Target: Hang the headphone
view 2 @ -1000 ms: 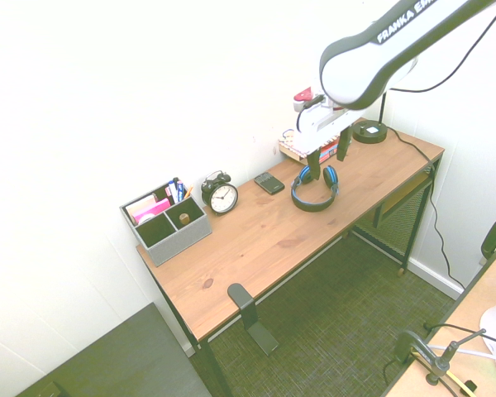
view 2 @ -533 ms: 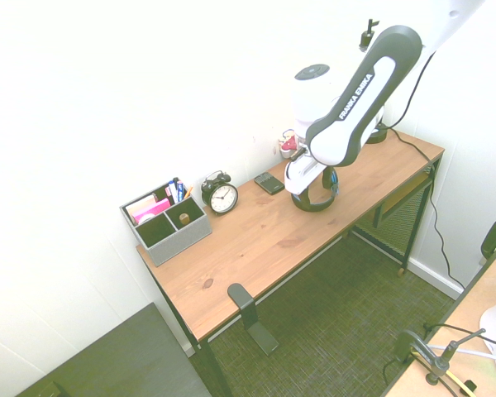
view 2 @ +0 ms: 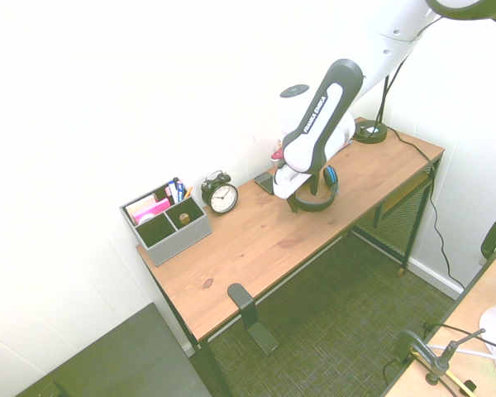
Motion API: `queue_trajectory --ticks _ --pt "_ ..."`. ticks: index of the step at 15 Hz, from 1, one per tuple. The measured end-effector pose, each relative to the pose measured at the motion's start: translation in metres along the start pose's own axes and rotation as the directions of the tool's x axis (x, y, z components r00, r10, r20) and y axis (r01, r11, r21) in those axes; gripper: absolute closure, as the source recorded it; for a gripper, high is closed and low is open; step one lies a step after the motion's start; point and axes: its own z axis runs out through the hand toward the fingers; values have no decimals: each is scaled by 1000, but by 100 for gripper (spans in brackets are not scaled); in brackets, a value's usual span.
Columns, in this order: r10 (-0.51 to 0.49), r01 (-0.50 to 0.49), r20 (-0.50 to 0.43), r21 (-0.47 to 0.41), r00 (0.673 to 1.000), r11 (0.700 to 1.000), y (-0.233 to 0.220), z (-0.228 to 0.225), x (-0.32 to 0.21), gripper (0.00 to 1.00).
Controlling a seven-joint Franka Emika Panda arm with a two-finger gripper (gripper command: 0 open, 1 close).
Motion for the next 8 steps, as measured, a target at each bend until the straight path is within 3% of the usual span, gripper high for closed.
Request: queue_trajectory --ticks 8 --pt "5 -4 21 -23 1000 1000 -5 7 12 100"
